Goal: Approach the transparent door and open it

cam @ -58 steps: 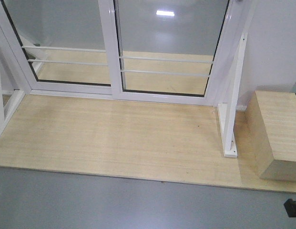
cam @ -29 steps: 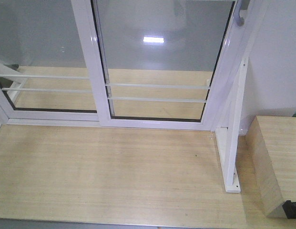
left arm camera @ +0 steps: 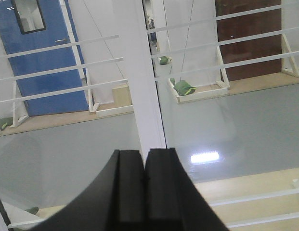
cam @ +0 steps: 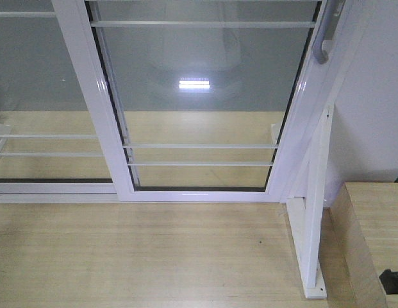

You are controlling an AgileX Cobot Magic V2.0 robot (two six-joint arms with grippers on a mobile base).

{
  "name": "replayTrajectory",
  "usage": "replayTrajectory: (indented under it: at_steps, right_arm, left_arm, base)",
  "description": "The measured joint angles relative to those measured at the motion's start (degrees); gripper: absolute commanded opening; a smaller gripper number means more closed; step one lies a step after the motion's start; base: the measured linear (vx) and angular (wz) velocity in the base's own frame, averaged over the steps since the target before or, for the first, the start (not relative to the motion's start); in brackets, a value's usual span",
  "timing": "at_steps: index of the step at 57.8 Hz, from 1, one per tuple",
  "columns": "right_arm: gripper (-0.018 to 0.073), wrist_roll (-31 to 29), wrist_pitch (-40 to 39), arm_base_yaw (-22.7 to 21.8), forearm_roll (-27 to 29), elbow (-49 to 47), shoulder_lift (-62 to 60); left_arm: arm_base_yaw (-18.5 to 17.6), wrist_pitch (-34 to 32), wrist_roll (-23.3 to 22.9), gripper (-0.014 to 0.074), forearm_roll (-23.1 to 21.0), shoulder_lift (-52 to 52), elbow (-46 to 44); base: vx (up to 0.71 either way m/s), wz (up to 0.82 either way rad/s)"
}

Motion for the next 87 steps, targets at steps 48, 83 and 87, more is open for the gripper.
replayTrajectory:
  at_steps: [48,83,87]
  right_arm:
    - [-0.0006,0.0,0.1,0.0,0.0,0.0,0.0]
    - [-0.0006,0.0,0.0,0.0,0.0,0.0,0.0]
    - [-0.0006,0.0,0.0,0.0,0.0,0.0,0.0]
  left_arm:
    - [0.0,0.0,0.0,-0.0007,0.0,0.0,0.0]
    - [0.0,0.0,0.0,-0.0006,0.0,0.0,0.0]
    - [0.0,0.0,0.0,-0.0006,0.0,0.0,0.0]
  base:
    - [0.15,0.0]
    - [0.07,-0.01]
    - [0.05,-0.02]
